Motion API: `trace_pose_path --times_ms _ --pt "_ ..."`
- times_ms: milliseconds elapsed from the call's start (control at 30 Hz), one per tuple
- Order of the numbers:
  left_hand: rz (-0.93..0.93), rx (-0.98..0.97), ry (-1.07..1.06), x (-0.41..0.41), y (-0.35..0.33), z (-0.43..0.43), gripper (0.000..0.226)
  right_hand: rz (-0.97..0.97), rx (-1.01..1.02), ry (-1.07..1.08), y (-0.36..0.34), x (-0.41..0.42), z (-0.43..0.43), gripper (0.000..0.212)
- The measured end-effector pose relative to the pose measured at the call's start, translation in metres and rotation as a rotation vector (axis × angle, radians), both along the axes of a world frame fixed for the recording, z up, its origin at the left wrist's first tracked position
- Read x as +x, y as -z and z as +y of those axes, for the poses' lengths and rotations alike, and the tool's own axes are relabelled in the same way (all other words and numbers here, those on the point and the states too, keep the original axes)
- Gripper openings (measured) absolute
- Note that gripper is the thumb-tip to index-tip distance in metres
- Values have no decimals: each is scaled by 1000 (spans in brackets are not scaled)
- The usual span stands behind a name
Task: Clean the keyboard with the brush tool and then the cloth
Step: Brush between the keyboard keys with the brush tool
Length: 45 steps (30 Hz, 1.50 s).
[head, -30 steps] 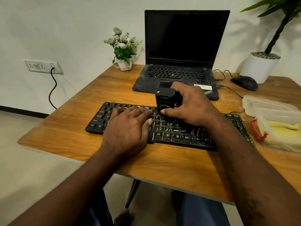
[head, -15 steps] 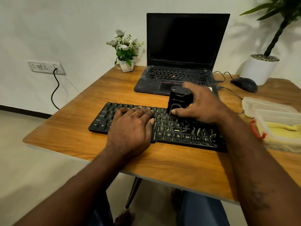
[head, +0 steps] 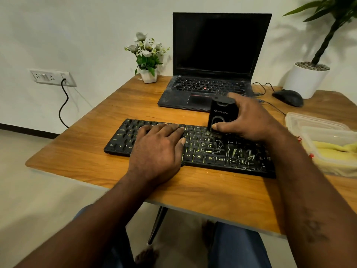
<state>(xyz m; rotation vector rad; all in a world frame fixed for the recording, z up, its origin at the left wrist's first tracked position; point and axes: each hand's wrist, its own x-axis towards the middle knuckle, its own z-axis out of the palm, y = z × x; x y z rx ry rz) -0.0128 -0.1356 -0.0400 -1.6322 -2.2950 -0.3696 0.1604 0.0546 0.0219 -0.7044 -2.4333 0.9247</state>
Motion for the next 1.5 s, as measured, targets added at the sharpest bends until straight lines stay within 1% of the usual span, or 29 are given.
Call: trace_pose_path --times_ms 133,233,367,467,567,633,733,867,967,1133,1267,1333,1433,1500 --pt "14 -7 71 8 -1 5 52 44 -26 17 5 -13 -8 52" --pt "23 2 94 11 0 6 51 41 15 -7 6 -23 -14 49" --pt "0 7 97 10 -1 5 52 -12 -2 46 0 2 7 54" --pt "-1 -5 96 9 0 6 53 11 -44 91 0 14 13 56" --pt "7 -8 94 8 1 6 52 37 -66 62 3 -1 0 53" --pt "6 -5 94 8 1 7 52 35 -41 36 5 -10 -6 53" --pt "0 -5 92 9 1 7 53 30 -55 51 3 -3 3 58" --pt "-4 -10 92 9 1 7 54 19 -61 107 2 15 15 69" --pt "-6 0 92 9 1 6 54 38 -47 60 4 4 7 59" --pt "-5 -11 84 9 0 7 54 59 66 40 8 -13 -6 49" --pt "-4 -3 83 9 1 6 54 17 47 -45 6 -12 -8 36" --pt "-6 -4 83 9 0 6 53 28 17 -56 5 -11 -7 37" --pt "-5 -5 85 9 1 6 52 62 60 28 7 -14 -7 47" --pt "-7 3 85 9 1 6 51 50 47 27 8 -14 -7 47"
